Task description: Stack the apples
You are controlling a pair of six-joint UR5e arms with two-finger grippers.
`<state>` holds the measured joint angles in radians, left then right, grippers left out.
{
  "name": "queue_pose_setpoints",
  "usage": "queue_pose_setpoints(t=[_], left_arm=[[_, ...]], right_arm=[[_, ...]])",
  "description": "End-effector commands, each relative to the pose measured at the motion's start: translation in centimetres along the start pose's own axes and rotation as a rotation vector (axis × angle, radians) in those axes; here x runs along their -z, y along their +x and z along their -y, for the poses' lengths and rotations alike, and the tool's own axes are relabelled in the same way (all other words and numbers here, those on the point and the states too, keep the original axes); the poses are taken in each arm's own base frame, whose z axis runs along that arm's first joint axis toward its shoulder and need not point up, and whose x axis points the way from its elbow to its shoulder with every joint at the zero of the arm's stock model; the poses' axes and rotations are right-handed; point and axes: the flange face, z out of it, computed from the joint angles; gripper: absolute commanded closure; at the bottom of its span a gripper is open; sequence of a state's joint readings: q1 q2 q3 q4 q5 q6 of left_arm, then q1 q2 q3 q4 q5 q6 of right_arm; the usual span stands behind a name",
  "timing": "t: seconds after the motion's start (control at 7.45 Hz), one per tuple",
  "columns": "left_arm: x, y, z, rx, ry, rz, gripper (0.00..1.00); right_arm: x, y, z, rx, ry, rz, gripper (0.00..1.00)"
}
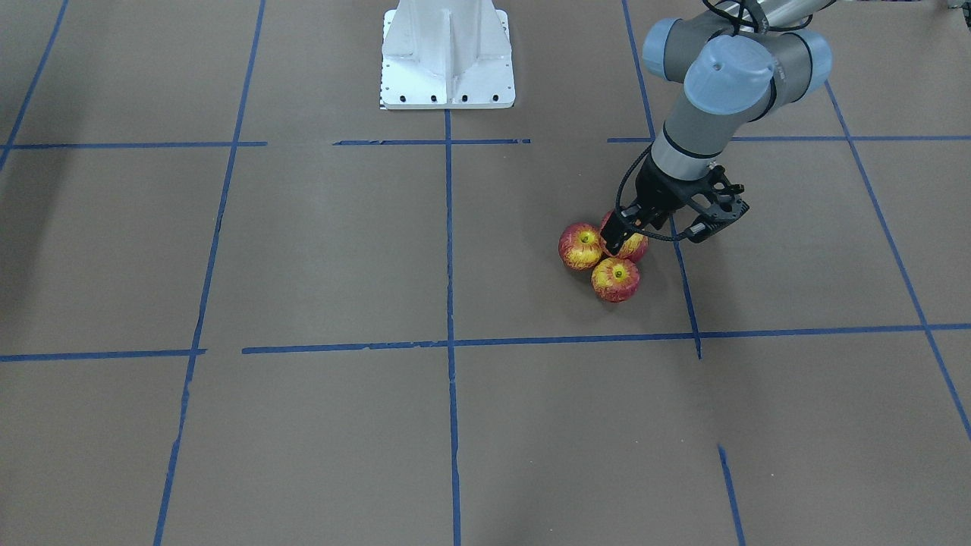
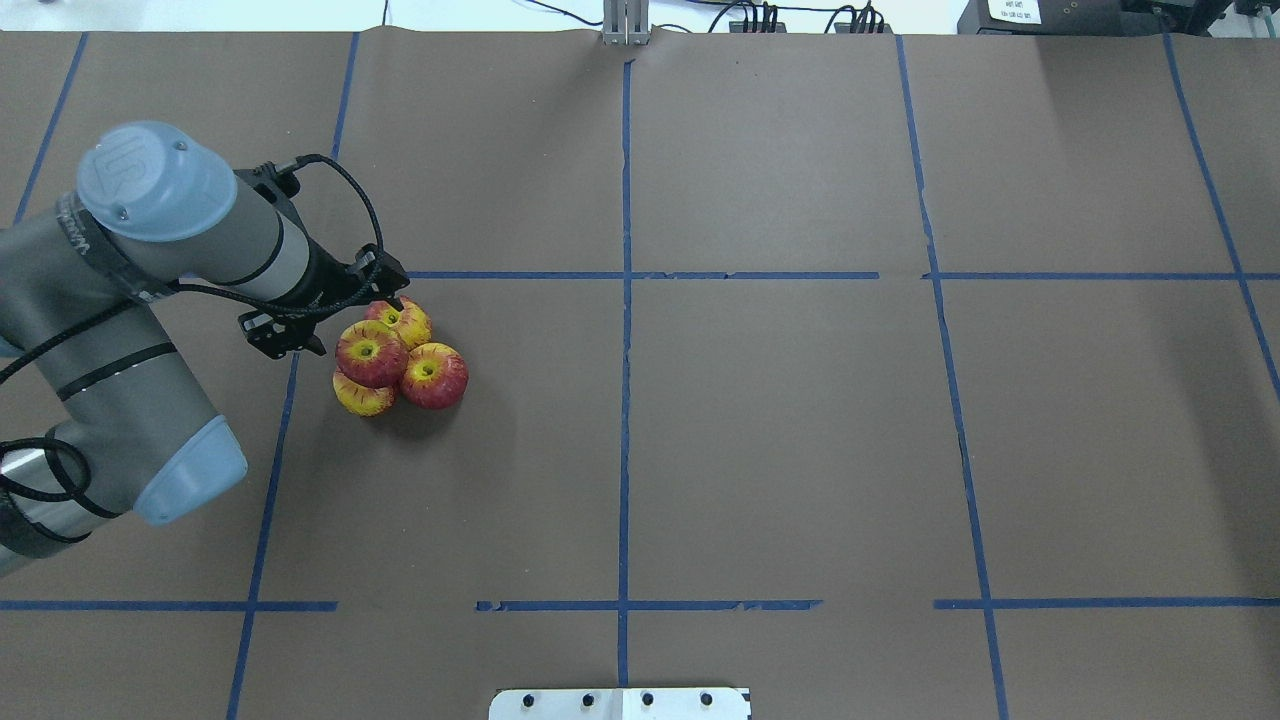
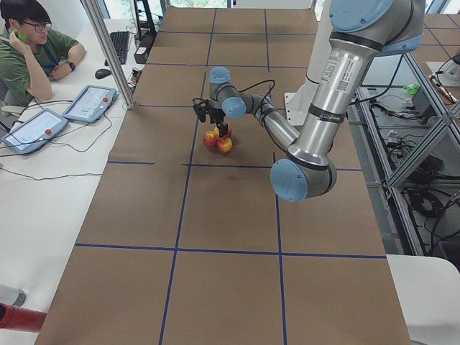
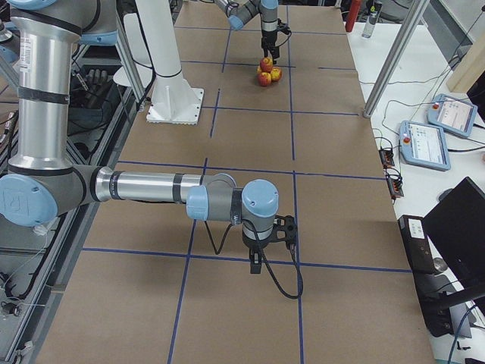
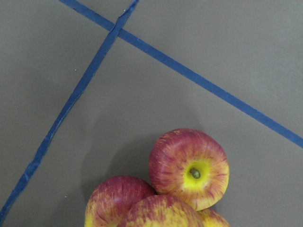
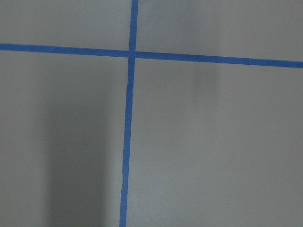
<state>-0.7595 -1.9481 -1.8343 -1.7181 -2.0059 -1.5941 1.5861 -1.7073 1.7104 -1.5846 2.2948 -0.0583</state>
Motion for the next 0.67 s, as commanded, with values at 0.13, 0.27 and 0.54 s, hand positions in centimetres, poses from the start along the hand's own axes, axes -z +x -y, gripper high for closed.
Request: queue_pose_setpoints(t=[0.13, 0.27, 0.54], left_arm=[[7.3, -4.9, 7.5, -0.147, 0.118, -0.04, 0.0], [9.1, -10.2, 12.3, -0.275, 0.176, 0.017, 0.0], [11.9, -21.1, 19.4, -0.536, 0.088, 0.064, 0.0]], right_arm=[[0.0, 0.0, 0.0, 0.0, 0.0, 0.0, 0.0], [0.0, 0.0, 0.0, 0.0, 0.0, 0.0, 0.0], [0.0, 0.0, 0.0, 0.0, 0.0, 0.0, 0.0]])
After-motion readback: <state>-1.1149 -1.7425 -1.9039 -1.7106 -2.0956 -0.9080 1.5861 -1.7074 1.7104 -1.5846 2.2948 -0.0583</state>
